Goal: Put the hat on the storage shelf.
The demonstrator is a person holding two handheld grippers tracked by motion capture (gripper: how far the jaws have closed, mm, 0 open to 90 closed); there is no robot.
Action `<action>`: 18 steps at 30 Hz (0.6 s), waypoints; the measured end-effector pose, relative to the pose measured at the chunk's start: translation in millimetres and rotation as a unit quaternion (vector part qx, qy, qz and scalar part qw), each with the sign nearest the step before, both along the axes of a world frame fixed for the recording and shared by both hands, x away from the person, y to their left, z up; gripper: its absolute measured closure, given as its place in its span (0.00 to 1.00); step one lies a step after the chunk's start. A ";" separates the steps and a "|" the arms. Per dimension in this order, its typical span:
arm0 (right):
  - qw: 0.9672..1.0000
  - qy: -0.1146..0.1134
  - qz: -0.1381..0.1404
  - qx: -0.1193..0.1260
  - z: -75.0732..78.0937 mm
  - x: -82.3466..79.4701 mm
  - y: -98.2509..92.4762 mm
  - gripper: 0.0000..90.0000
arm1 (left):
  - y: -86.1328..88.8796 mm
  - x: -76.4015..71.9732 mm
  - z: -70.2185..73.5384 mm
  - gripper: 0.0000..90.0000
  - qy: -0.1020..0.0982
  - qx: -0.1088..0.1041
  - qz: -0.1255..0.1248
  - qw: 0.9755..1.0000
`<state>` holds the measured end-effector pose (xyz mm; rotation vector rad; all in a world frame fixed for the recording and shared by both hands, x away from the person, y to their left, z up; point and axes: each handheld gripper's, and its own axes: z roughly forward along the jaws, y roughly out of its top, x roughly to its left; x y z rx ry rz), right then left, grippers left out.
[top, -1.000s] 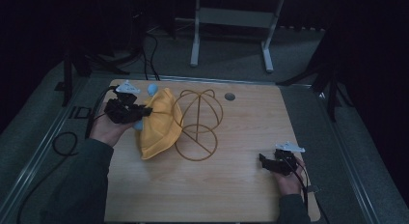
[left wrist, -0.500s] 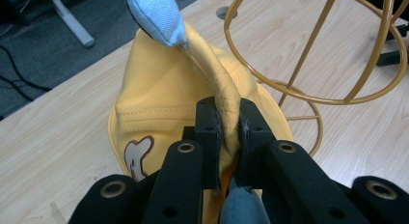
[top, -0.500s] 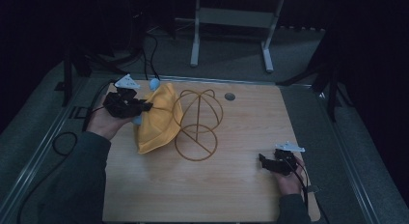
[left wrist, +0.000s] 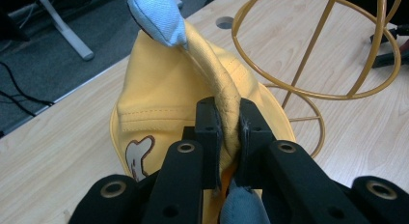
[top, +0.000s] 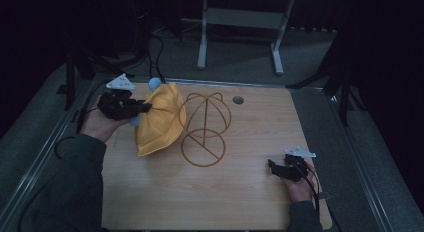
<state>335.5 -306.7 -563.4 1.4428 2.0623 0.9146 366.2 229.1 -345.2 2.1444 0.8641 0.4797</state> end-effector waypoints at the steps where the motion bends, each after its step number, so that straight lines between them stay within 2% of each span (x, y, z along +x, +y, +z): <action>1: 1.000 0.000 0.000 0.000 0.0 0.0 0.0 0.26 | 1.6 -0.1 1.1 0.91 -0.002 -0.002 0.002 1.000; 6: 1.000 0.000 0.001 0.000 0.0 0.1 -0.1 0.26 | 5.3 -0.2 8.6 0.91 -0.009 0.005 -0.003 1.000; 18: 1.000 0.000 0.003 0.000 0.0 0.2 -0.2 0.26 | 11.6 -0.6 25.4 0.91 -0.021 -0.009 -0.003 1.000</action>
